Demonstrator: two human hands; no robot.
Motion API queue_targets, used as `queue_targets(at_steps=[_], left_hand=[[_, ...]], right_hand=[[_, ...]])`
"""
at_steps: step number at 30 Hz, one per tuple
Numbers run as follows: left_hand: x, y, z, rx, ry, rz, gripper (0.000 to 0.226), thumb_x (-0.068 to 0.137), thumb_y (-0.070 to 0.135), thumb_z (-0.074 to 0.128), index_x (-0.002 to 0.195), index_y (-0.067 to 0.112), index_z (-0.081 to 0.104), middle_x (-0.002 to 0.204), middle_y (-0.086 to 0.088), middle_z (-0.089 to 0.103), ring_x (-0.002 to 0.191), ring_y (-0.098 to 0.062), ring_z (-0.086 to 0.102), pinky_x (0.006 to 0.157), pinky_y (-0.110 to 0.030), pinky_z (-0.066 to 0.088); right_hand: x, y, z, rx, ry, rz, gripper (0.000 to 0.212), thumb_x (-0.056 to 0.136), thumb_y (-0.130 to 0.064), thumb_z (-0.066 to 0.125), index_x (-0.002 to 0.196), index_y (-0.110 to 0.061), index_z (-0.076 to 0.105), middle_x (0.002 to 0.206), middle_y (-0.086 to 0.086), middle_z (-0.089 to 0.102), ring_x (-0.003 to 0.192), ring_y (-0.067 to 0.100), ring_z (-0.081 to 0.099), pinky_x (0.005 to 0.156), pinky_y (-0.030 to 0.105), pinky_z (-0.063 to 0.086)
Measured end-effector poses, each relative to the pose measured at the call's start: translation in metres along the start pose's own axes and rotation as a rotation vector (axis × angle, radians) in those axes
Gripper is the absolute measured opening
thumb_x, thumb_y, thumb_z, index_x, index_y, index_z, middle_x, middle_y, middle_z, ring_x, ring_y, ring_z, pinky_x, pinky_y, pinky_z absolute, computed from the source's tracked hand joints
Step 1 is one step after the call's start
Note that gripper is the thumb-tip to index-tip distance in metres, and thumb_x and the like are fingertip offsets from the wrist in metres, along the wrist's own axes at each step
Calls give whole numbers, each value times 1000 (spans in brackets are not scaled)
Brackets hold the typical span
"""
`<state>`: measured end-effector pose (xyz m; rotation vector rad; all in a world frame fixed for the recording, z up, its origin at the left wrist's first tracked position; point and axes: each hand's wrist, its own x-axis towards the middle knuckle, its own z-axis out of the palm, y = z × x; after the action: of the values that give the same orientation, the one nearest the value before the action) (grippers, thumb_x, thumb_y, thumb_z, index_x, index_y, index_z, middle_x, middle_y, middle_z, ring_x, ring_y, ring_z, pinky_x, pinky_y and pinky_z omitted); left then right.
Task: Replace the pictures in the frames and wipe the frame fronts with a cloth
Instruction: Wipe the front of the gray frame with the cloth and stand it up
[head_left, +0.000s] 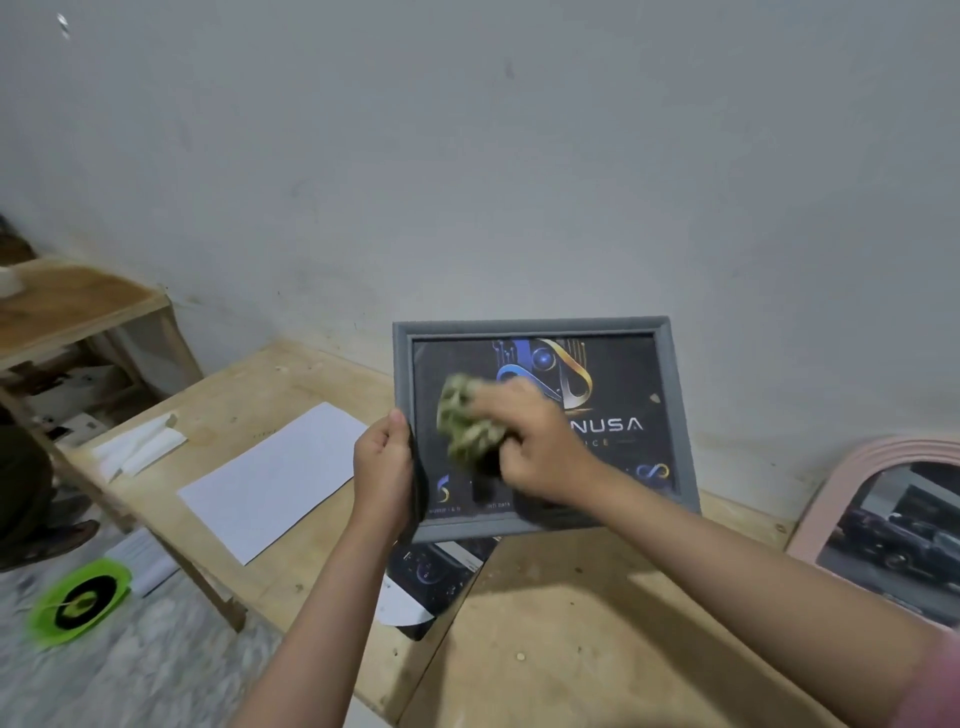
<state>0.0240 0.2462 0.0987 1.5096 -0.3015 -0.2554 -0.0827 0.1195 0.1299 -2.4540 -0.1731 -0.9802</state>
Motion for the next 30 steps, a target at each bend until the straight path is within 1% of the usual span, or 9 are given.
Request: queue_targets(at_steps=[3,6,9,11,16,18,23,27,30], left_hand=[[-1,3,4,32,-121,119,43,91,38,44,63,9,29,66,-7,27,64,-23,24,61,-35,24],[-8,7,11,55,-124,199,41,101,21,38,62,8,37,60,-6,33,59,-15,31,57,-29,28],[-9,13,17,-255,-175,90,47,103,35,27,84,11,63,83,-1,68,80,-14,62,70,-22,49],[-10,20,20,-479,-214,3,57,100,48,16,104,17,64,97,3,74,95,-9,67,79,-19,53],[-14,20,17,-640,-216,-168,82,86,73,13,97,13,68,86,-3,74,87,-16,70,85,-28,51],[-14,16,13,-635,-193,-195,80,88,71,18,90,12,71,86,-6,73,91,-21,68,84,-30,51],[-8,15,4,-550,-351,-303,68,89,59,37,58,9,71,68,-10,69,65,-22,68,64,-26,56],[1,21,-3,-302,-507,-386,42,83,44,57,80,3,65,65,-8,64,57,-19,64,51,-23,51],[11,13,-1,-193,-488,-405,38,90,38,54,89,1,61,68,-10,64,59,-20,64,50,-25,51]], right_hand=[[36,9,-5,-202,211,75,58,56,11,41,109,4,64,120,19,62,96,39,54,90,36,44],[49,15,6,-327,151,56,58,61,0,34,112,1,62,125,17,58,104,37,47,92,45,46],[38,14,24,-316,25,-54,60,61,-6,33,113,-2,62,132,13,55,114,33,42,95,52,42],[25,6,37,-292,-56,-127,57,64,-4,36,114,-6,63,136,7,54,119,33,43,97,53,40],[1,-5,54,-173,-28,-150,52,68,0,34,109,-1,65,131,7,57,115,39,47,100,45,39],[-5,-3,56,-193,-47,-166,49,69,-1,35,107,-2,65,127,8,60,114,40,49,98,45,40],[-17,-4,56,-228,-74,-216,39,75,-2,37,99,-3,68,113,9,66,113,38,54,99,46,39],[-24,-6,51,-203,-113,-258,48,93,-15,22,94,-1,68,103,10,68,111,36,54,96,46,42],[-25,-6,49,-191,-159,-269,40,80,-2,30,92,2,68,99,13,67,107,35,50,93,45,43]])
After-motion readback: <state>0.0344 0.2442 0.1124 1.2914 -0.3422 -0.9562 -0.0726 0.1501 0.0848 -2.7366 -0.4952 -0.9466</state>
